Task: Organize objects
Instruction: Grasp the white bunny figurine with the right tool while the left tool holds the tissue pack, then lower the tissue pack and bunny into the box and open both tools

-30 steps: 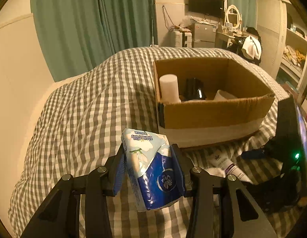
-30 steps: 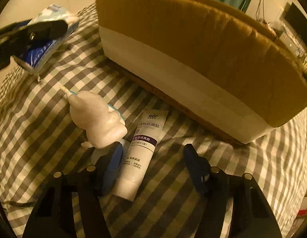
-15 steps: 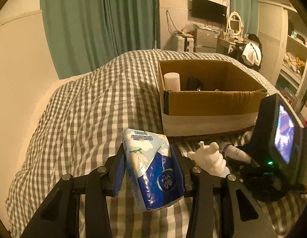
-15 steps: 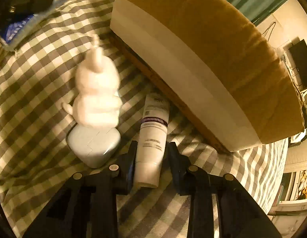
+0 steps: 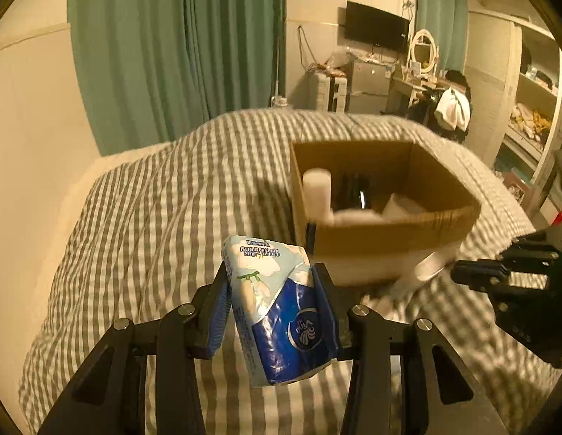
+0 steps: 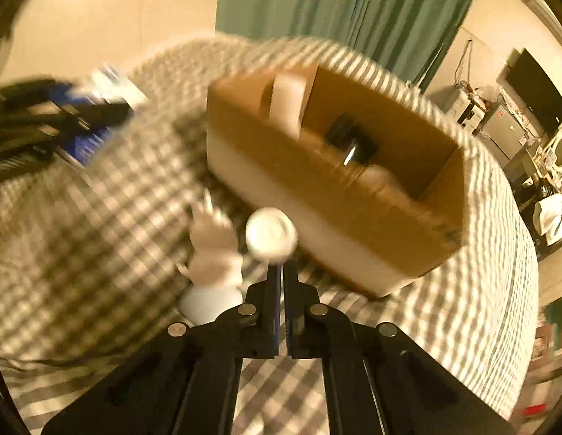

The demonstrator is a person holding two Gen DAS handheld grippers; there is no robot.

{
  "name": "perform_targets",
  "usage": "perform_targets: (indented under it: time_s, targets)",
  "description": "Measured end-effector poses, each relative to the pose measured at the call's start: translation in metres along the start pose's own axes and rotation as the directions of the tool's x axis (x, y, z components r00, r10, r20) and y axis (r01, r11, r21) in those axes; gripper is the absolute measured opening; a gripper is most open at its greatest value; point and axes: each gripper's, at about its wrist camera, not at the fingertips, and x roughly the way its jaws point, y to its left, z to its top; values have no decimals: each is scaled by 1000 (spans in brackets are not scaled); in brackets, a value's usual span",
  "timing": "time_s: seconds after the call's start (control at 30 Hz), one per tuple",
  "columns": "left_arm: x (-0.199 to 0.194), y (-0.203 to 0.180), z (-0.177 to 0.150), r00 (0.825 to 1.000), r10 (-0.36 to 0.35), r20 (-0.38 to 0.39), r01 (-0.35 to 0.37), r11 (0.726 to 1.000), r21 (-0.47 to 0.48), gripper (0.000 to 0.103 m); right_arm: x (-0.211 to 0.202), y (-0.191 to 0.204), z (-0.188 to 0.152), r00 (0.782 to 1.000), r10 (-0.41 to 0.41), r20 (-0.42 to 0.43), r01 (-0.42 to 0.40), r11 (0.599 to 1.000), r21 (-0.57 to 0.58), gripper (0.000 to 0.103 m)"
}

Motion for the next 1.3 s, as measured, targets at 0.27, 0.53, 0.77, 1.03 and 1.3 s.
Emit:
perform_targets:
  time_s: [0.27, 0.53, 0.77, 1.03, 1.3]
  targets:
    - [18, -4, 21, 999, 30, 12, -30, 1000, 8, 44, 18, 16, 26, 998, 60, 10, -60, 998, 9, 2]
    - [44, 16, -5, 996, 60, -61, -63, 997, -49, 44, 58, 28, 11, 978, 206, -33, -205, 978, 50, 52]
    - [52, 25, -15, 995, 37, -89, -45, 995, -84, 44, 94, 48, 20, 969, 216, -116, -209, 975, 72, 61]
    - [33, 18, -13, 997, -13, -74, 8, 998, -65, 44, 63, 58, 18, 982, 181, -54, -177, 982, 58, 46]
    - [-9, 1, 54, 992, -117, 51, 118, 993, -13, 44, -48, 23, 43, 982, 88, 165, -103, 992, 79, 46]
